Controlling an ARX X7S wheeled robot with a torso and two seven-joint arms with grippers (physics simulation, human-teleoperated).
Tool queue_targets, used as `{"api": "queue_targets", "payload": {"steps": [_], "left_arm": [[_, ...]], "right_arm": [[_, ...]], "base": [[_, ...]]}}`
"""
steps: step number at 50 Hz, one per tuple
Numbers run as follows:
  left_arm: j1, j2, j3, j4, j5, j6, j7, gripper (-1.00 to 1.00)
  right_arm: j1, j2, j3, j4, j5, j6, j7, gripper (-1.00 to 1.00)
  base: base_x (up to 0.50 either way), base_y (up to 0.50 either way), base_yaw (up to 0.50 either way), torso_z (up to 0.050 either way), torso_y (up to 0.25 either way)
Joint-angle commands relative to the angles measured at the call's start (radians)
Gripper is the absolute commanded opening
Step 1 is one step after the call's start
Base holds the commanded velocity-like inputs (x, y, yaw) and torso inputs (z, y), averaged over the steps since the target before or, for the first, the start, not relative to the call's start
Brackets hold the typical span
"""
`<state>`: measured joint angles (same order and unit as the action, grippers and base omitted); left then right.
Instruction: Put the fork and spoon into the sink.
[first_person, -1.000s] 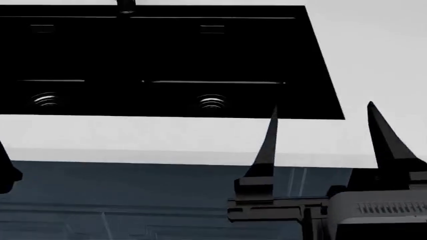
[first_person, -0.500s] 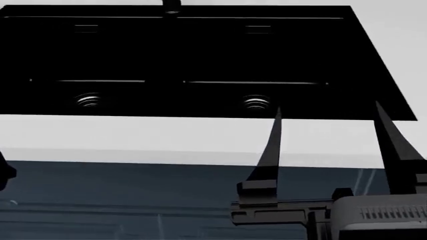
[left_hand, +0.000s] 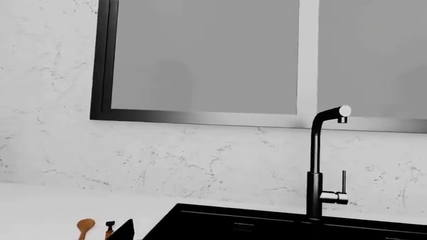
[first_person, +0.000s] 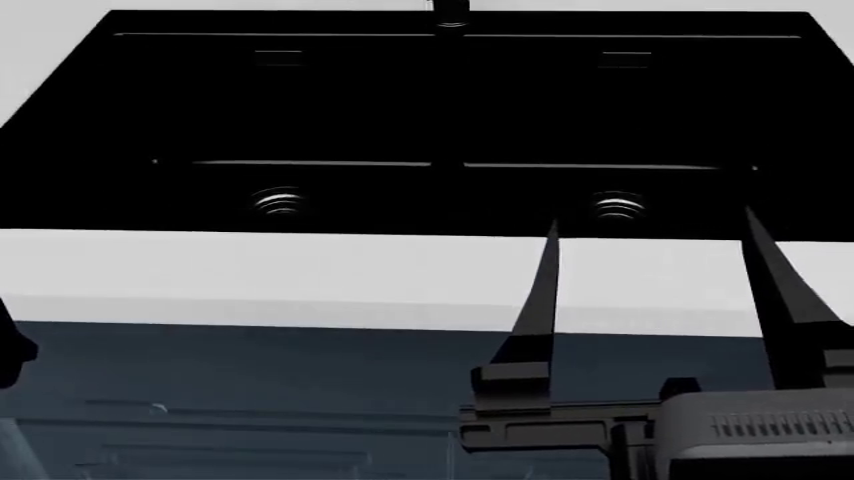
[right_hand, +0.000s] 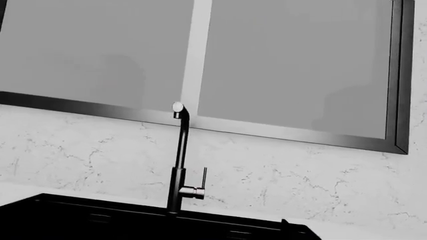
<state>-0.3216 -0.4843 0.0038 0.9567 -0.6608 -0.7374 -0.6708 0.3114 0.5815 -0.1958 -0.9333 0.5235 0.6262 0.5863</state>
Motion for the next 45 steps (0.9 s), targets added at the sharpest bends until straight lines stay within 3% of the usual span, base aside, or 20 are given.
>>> {"api": "queue_targets", "payload": {"steps": [1,45], "left_arm": [[0.003,-0.007,0.012,-0.005,0.007,0.008,-0.004,1.00],[0.035,-0.026,0.038,0.002,0.015,0.047,-0.017,1.00]], "right_arm": [[0.000,0.002,-0.009,0.012,-0.001,-0.010,0.002,1.00],[-0.037,0.033,-0.007,-0.011,0.012,-0.030,0.033,1.00]], "base": [[0.00,0.50,0.00,0.000,0.000],[0.00,0.50,0.00,0.000,0.000]]}}
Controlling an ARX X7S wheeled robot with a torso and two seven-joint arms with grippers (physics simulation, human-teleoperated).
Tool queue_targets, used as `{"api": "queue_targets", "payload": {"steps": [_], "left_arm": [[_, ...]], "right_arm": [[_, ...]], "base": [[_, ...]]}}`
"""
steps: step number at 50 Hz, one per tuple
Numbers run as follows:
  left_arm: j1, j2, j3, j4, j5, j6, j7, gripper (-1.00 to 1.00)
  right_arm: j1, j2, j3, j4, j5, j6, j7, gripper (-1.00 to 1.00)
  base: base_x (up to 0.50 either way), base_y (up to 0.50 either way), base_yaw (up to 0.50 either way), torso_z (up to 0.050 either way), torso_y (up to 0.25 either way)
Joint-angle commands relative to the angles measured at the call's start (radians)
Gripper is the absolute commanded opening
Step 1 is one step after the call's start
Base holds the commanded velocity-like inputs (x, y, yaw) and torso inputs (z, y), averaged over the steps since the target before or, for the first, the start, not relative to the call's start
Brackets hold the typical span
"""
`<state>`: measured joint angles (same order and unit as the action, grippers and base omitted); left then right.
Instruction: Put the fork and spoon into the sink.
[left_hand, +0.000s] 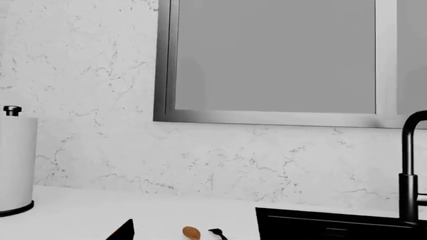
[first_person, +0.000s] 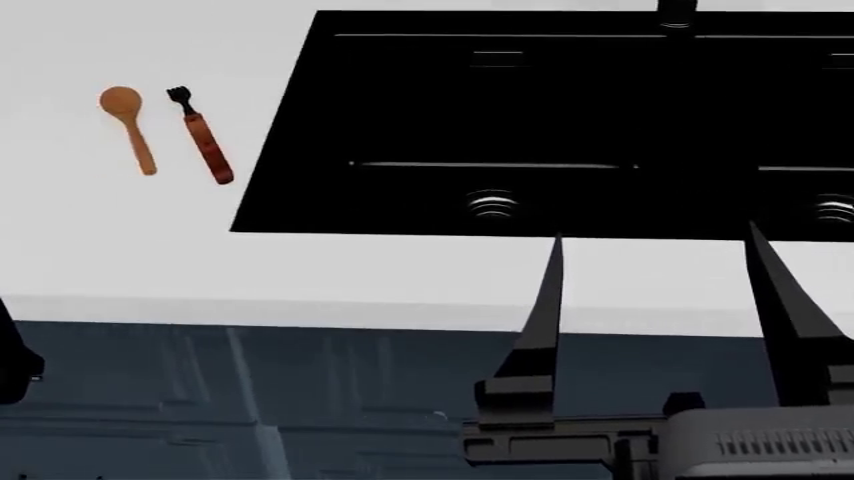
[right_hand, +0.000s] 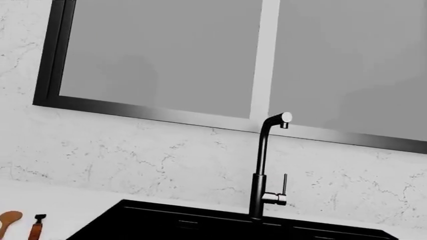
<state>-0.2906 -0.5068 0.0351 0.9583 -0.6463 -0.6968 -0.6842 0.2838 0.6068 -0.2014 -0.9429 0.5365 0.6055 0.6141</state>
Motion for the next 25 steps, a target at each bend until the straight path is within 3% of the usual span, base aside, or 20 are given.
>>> {"api": "queue_targets", "payload": {"steps": [1,19,25], "left_arm": [[0.004,-0.004,0.006,0.000,-0.001,0.006,-0.004,1.00],[0.012,-0.011,0.020,-0.007,0.005,0.026,-0.003,1.00],[0.016,-0.014,0.023,-0.009,0.005,0.032,-0.002,1.00]], "right_arm": [[-0.009,0.008,-0.002,0.000,0.000,-0.010,0.006,1.00],[-0.019,0.015,0.004,0.002,0.010,-0.025,0.015,1.00],[-0.016,0.013,0.010,-0.004,0.023,-0.012,0.033,1.00]], "base": [[0.00,0.50,0.00,0.000,0.000],[0.00,0.50,0.00,0.000,0.000],[0.00,0.03,0.00,0.000,0.000]]}}
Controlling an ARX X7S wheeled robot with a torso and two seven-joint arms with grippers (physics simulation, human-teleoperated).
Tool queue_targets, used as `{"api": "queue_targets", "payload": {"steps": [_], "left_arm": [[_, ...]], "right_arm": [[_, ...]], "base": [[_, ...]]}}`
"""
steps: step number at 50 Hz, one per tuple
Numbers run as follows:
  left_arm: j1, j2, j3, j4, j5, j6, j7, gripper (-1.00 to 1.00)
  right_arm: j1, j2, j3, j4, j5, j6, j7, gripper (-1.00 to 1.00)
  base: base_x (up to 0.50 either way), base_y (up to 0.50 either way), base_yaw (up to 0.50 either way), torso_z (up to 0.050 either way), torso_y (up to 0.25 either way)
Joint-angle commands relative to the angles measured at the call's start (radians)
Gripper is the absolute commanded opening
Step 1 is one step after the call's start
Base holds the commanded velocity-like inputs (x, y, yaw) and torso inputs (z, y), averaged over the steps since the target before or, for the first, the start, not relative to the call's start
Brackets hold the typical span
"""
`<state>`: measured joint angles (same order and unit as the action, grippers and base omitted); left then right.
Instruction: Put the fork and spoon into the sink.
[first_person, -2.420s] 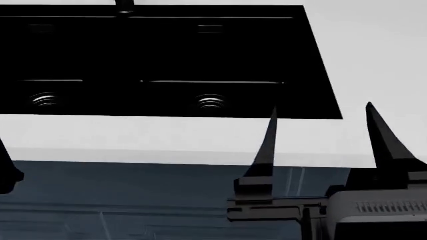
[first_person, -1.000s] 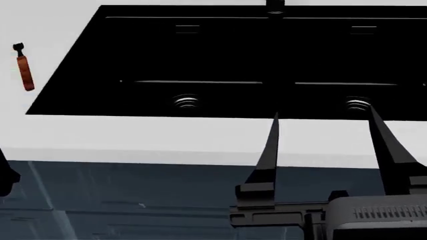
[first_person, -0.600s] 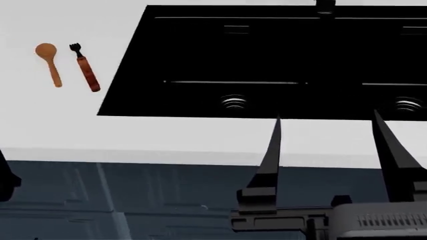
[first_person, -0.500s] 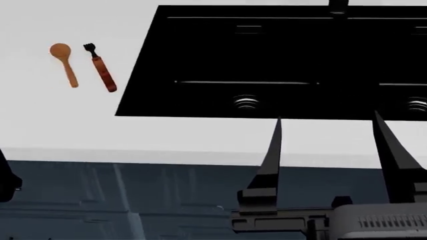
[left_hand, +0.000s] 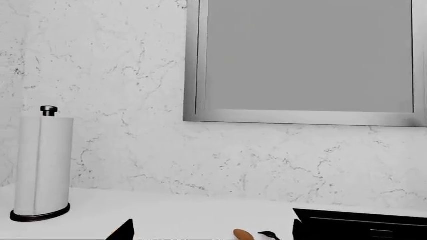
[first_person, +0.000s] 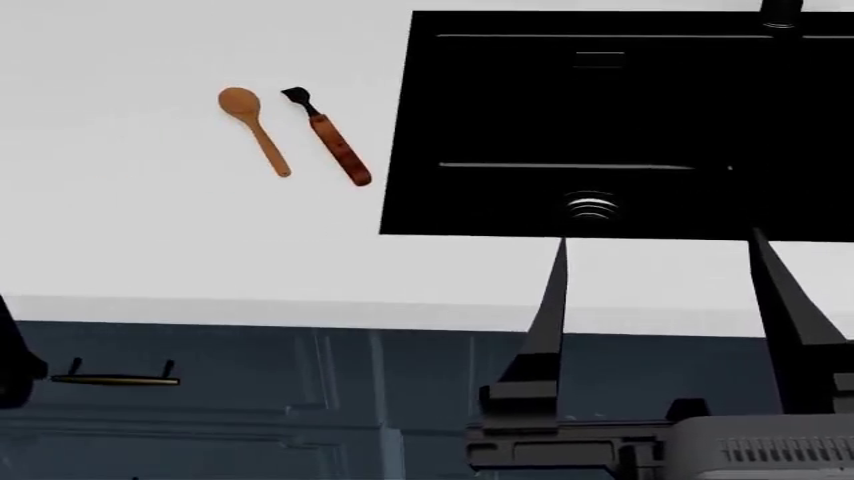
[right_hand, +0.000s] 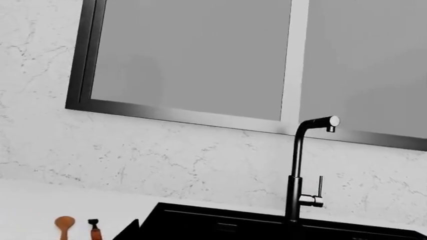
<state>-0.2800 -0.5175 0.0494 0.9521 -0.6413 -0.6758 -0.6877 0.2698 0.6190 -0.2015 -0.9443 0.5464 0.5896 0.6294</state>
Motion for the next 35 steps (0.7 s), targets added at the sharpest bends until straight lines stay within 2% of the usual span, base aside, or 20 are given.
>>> {"api": "queue_targets", "payload": {"steps": [1,6,11,14,17,20,22,23,25,26,28,35], "left_arm": [[0.003,-0.003,0.007,-0.004,-0.002,0.010,0.000,1.00],[-0.010,-0.005,0.009,-0.004,-0.014,-0.001,-0.005,1.00],[-0.121,-0.021,-0.005,0.048,-0.125,-0.127,-0.071,1.00],[-0.283,-0.046,-0.063,0.058,-0.353,-0.259,-0.164,1.00],[-0.421,-0.059,-0.111,-0.008,-0.579,-0.317,-0.255,1.00],[-0.499,-0.066,-0.122,-0.068,-0.700,-0.336,-0.305,1.00],[-0.537,-0.068,-0.109,-0.098,-0.700,-0.347,-0.303,1.00],[-0.545,-0.066,-0.113,-0.131,-0.748,-0.345,-0.301,1.00],[-0.551,-0.067,-0.112,-0.149,-0.725,-0.343,-0.294,1.00],[-0.603,-0.072,-0.107,-0.180,-0.780,-0.358,-0.326,1.00],[-0.561,-0.061,-0.104,-0.175,-0.734,-0.341,-0.289,1.00],[-0.624,-0.042,-0.063,-0.280,-0.698,-0.348,-0.248,1.00]], "right_arm": [[-0.001,0.001,0.012,-0.009,0.019,0.008,0.022,1.00],[0.004,-0.004,0.018,-0.008,0.034,0.023,0.037,1.00],[0.078,0.007,0.062,-0.059,0.158,0.137,0.098,1.00],[0.262,0.039,0.113,-0.098,0.437,0.283,0.224,1.00],[0.494,0.060,0.119,-0.052,0.742,0.374,0.363,1.00],[0.624,0.057,0.105,0.022,0.898,0.392,0.422,1.00],[0.710,0.055,0.092,0.077,0.978,0.401,0.461,1.00],[0.746,0.050,0.086,0.108,1.014,0.401,0.475,1.00],[0.798,0.041,0.067,0.152,1.049,0.409,0.488,1.00],[0.806,0.039,0.063,0.160,1.053,0.411,0.490,1.00],[0.828,0.034,0.054,0.193,1.064,0.414,0.491,1.00],[0.891,0.014,0.036,0.294,1.081,0.415,0.470,1.00]], "base": [[0.00,0.00,0.00,0.000,0.000],[0.00,0.00,0.00,0.000,0.000],[0.00,0.00,0.00,0.000,0.000],[0.00,0.00,0.00,0.000,0.000],[0.00,0.00,0.00,0.000,0.000],[0.00,0.00,0.00,0.000,0.000],[0.00,0.00,0.00,0.000,0.000],[0.00,0.00,0.00,0.000,0.000],[0.00,0.00,0.00,0.000,0.000],[0.00,0.00,0.00,0.000,0.000],[0.00,0.00,0.00,0.000,0.000],[0.00,0.00,0.00,0.000,0.000]]}}
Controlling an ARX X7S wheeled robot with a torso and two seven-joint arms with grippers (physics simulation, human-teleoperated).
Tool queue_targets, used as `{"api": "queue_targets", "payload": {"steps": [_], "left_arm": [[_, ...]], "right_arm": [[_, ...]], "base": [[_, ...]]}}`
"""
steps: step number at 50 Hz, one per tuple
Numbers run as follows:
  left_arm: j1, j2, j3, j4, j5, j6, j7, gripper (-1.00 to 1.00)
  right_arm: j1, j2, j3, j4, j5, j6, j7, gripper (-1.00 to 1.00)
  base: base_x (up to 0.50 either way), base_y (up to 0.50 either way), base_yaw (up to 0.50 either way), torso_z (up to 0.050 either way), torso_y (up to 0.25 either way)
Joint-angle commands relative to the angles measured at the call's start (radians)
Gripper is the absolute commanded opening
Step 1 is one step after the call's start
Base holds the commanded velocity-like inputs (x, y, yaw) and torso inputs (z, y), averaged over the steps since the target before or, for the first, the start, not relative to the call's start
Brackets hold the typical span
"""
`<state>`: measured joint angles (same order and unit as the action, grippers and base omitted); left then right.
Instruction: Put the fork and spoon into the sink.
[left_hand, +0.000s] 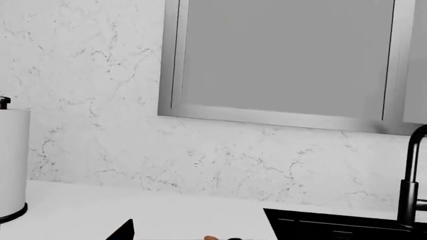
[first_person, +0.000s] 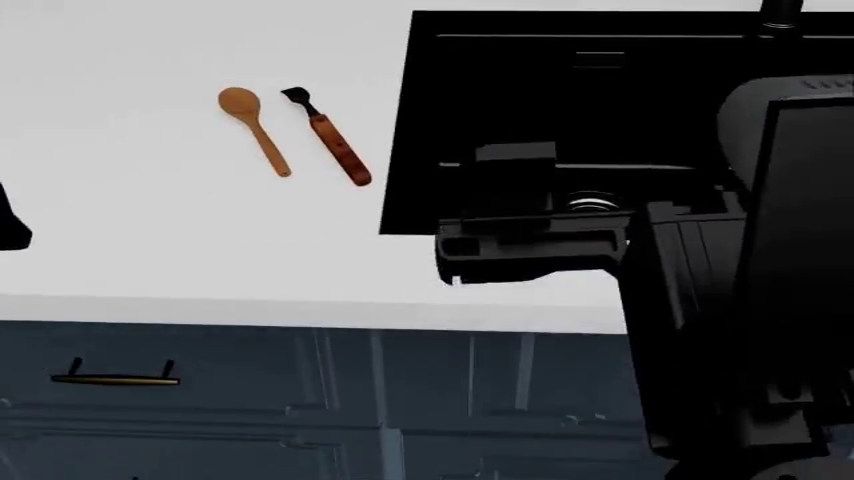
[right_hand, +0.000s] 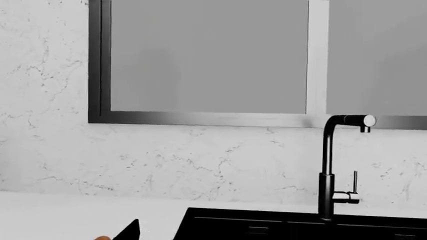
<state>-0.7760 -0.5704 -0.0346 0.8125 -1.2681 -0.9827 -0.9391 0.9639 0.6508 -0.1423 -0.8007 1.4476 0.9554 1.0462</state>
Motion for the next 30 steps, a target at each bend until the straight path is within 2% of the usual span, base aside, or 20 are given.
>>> {"api": "queue_targets", "payload": {"steps": [1,10,22,23,25,30], "left_arm": [[-0.130,0.011,0.029,-0.148,-0.056,-0.040,0.012,1.00],[-0.119,0.013,0.057,-0.202,0.006,-0.024,0.067,1.00],[-0.113,0.006,0.071,-0.214,0.030,-0.018,0.080,1.00],[-0.167,0.005,0.070,-0.238,-0.008,-0.047,0.052,1.00],[-0.114,0.003,0.069,-0.214,0.029,-0.017,0.077,1.00],[-0.113,0.001,0.073,-0.213,0.032,-0.015,0.079,1.00]], "right_arm": [[0.201,-0.019,-0.026,0.162,0.176,0.050,0.051,1.00],[0.244,-0.043,-0.049,0.235,0.205,0.050,0.050,1.00],[0.227,-0.043,-0.065,0.248,0.209,0.051,0.029,1.00],[0.226,-0.043,-0.067,0.250,0.207,0.052,0.027,1.00],[0.232,-0.043,-0.068,0.249,0.214,0.052,0.032,1.00],[0.227,-0.041,-0.069,0.247,0.218,0.048,0.036,1.00]], "base": [[0.00,0.00,0.00,0.000,0.000],[0.00,0.00,0.00,0.000,0.000],[0.21,0.00,0.00,0.000,0.000],[0.22,0.00,0.00,0.000,0.000],[0.22,0.00,0.00,0.000,0.000],[0.22,0.00,0.00,0.000,0.000]]}}
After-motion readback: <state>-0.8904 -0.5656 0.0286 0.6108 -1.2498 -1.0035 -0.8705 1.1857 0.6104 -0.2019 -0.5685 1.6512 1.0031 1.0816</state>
